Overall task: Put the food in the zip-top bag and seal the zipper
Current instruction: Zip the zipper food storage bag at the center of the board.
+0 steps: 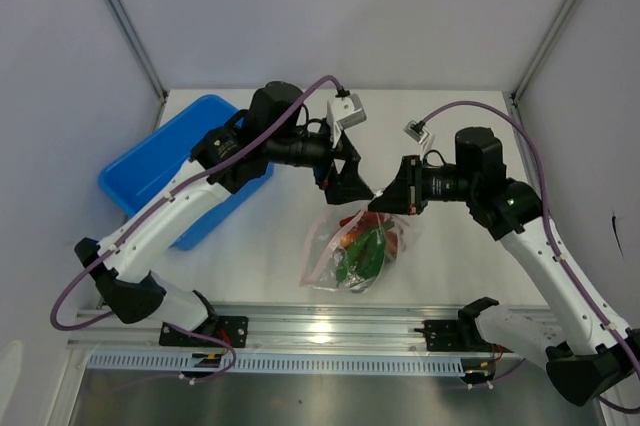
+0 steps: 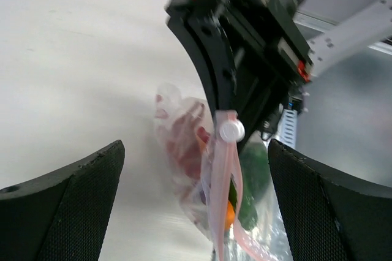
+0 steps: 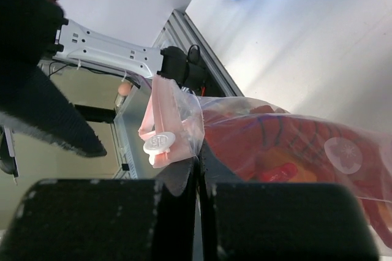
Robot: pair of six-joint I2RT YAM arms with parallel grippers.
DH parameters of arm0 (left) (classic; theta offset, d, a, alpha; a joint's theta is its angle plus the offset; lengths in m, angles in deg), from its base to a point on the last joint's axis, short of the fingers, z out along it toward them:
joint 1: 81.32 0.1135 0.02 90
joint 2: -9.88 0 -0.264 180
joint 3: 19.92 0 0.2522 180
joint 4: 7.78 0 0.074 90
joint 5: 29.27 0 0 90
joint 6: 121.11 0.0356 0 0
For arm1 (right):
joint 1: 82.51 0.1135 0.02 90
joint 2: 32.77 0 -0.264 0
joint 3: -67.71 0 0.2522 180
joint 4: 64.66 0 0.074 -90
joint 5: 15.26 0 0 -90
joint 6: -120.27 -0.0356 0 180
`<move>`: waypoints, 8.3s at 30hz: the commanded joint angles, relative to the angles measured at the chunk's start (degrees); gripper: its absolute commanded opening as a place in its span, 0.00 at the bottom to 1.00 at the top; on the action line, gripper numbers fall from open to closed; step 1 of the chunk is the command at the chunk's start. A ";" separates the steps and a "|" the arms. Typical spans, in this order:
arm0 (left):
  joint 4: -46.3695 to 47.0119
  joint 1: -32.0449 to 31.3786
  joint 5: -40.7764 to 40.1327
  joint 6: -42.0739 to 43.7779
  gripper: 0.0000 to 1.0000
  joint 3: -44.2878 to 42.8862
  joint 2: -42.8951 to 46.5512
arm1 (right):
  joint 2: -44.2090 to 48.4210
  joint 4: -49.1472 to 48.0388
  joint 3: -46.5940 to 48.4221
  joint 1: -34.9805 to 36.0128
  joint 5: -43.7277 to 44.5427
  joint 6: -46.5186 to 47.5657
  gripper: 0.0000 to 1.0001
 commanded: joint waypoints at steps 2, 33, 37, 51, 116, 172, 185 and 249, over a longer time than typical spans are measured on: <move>-0.36 -4.17 -13.68 -1.36 0.99 -4.40 -1.72 | -0.36 1.40 4.45 2.10 6.00 -3.07 0.00; 4.12 -12.28 -31.55 8.04 0.59 -0.70 -0.40 | 0.34 2.80 5.33 2.72 7.33 -3.34 0.00; 3.59 -12.19 -24.77 8.22 0.71 -1.32 -0.49 | 0.60 2.80 5.33 2.63 6.54 -2.55 0.00; 6.67 -8.67 -10.70 5.05 0.69 2.90 1.71 | 1.57 3.68 4.71 2.81 4.17 -1.40 0.00; -5.37 -3.57 4.68 -0.93 0.01 -3.78 -8.67 | 7.90 -7.04 2.69 -1.24 3.01 1.24 0.00; -5.90 -0.41 10.48 -0.84 0.00 -3.26 -3.83 | -0.63 8.35 2.70 -0.45 -2.26 19.52 0.60; -4.49 -0.23 11.72 -1.45 0.00 -1.50 -2.43 | -1.42 5.53 2.87 1.05 7.51 23.12 0.65; -10.20 -0.15 5.12 0.48 0.01 -5.27 -4.97 | -2.64 12.73 10.16 0.69 -4.62 21.79 0.50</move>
